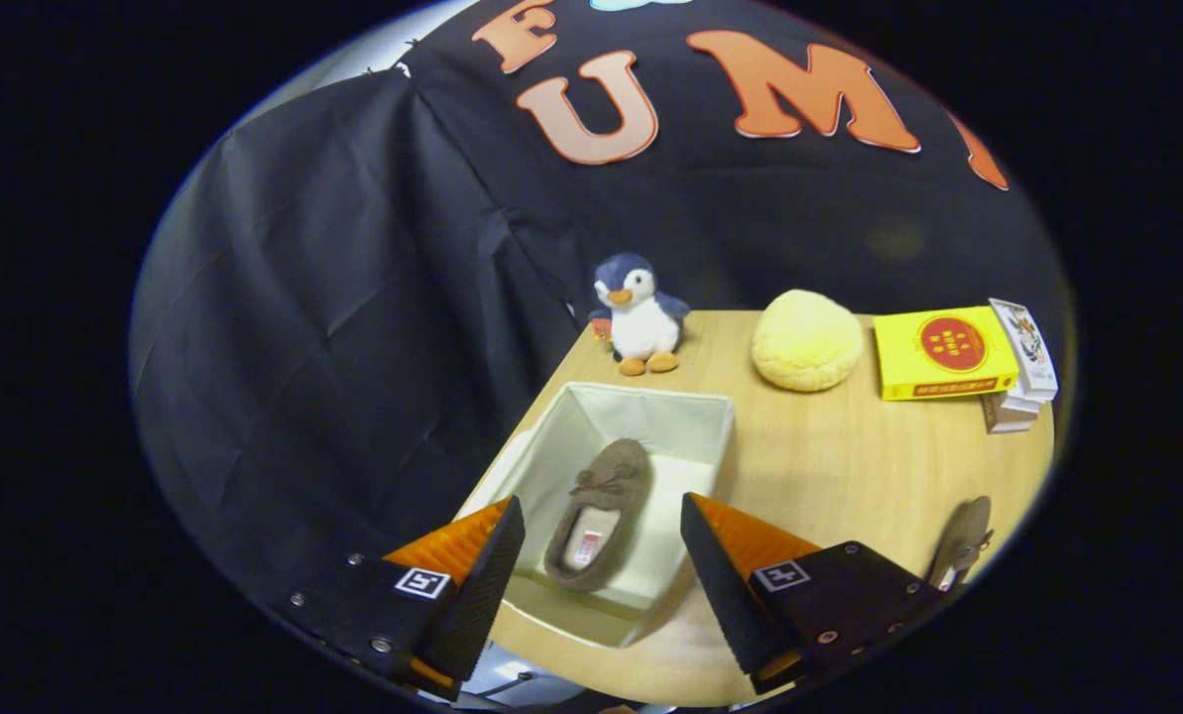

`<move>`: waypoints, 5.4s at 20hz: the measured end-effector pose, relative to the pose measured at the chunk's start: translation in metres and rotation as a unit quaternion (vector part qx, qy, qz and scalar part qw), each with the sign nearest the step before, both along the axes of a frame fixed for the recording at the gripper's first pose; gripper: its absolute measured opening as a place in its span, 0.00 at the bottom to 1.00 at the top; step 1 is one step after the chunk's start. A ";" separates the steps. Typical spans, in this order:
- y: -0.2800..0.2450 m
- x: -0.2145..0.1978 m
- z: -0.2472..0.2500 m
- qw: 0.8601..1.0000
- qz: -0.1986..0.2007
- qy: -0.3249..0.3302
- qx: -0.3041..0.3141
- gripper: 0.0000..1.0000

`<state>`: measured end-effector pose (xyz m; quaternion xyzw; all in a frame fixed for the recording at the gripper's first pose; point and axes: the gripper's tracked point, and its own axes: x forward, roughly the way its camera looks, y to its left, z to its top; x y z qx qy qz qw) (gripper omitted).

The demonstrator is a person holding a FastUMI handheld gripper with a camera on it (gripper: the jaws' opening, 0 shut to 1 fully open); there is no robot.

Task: Open the storage box then place both shoes into the box .Put the left shoe in first, then the right shoe, with the right side of both shoes facing outward in a uniform manner.

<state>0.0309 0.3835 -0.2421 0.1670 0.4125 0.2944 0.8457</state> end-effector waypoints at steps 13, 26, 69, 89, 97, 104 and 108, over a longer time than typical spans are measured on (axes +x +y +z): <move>-0.253 -0.040 -0.115 0.983 -0.139 0.022 -0.119 0.99; -0.346 -0.077 -0.250 0.970 -0.140 0.091 -0.177 0.97; 0.025 0.028 -0.052 0.985 -0.087 0.097 -0.109 0.04; -0.002 0.054 0.038 0.990 -0.109 -0.054 -0.078 0.63; -0.161 0.065 0.153 0.951 -0.187 -0.237 -0.067 0.85; -0.268 0.056 0.197 0.911 -0.235 -0.327 -0.083 0.95; -0.306 0.044 0.203 0.904 -0.256 -0.337 -0.063 0.97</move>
